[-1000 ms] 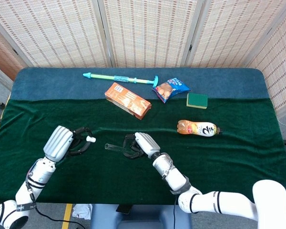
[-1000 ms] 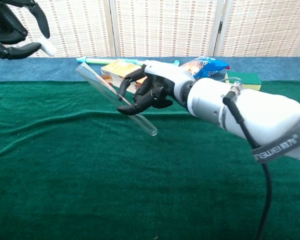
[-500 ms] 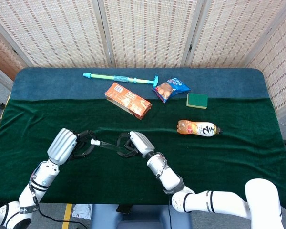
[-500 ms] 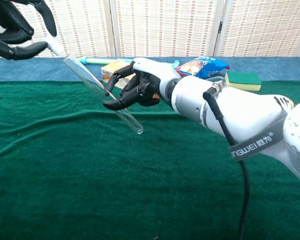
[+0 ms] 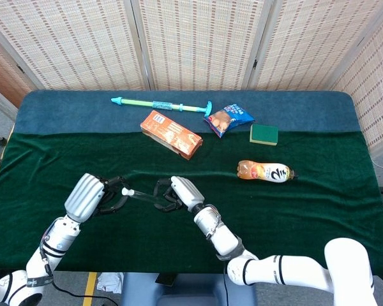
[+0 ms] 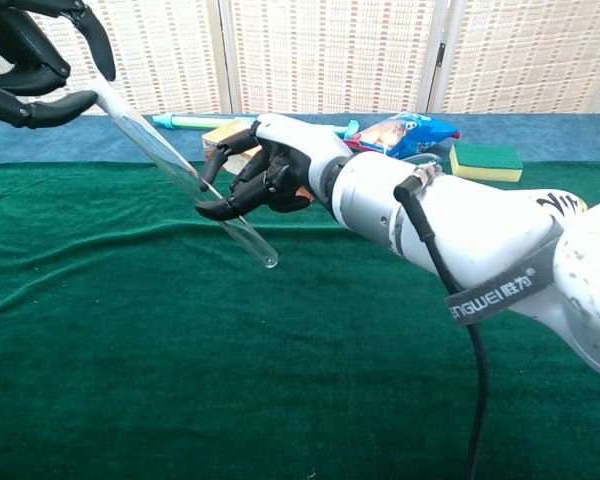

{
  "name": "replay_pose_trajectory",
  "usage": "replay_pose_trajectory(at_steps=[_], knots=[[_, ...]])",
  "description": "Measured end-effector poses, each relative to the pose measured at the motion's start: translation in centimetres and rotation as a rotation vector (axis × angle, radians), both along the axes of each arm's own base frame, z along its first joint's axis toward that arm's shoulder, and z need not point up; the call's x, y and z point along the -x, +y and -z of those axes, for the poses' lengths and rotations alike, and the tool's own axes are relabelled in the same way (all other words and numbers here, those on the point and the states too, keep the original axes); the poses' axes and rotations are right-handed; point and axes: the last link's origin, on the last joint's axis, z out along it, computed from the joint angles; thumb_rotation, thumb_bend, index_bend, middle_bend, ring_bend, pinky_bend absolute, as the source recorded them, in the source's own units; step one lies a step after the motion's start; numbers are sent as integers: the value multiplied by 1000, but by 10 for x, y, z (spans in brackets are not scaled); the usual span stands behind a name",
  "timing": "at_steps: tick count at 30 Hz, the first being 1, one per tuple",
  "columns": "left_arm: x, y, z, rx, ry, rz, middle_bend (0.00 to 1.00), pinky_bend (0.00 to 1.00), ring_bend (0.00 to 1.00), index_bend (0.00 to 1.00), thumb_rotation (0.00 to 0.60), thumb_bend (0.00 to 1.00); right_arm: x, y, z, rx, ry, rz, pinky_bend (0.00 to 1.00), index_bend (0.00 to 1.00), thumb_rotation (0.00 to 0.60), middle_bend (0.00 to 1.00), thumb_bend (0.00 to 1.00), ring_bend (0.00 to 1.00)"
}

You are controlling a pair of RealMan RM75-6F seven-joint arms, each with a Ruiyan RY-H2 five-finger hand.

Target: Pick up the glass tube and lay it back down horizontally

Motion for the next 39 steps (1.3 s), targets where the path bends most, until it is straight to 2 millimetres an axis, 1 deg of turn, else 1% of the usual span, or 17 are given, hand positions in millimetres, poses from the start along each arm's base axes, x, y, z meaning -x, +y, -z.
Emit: replay_pose_trajectory(at_steps=[22, 39], knots=[[-4, -1, 2, 27, -26, 1, 1000, 940, 909, 593, 600, 489, -5, 0, 3, 8, -12, -6, 1000, 947, 600, 1000, 477, 1000], [-1, 2, 5, 102, -103, -48, 1000, 940, 909, 593, 600, 490, -8, 1, 6, 32, -54, -22, 1000, 954, 600, 1000, 478, 1000]])
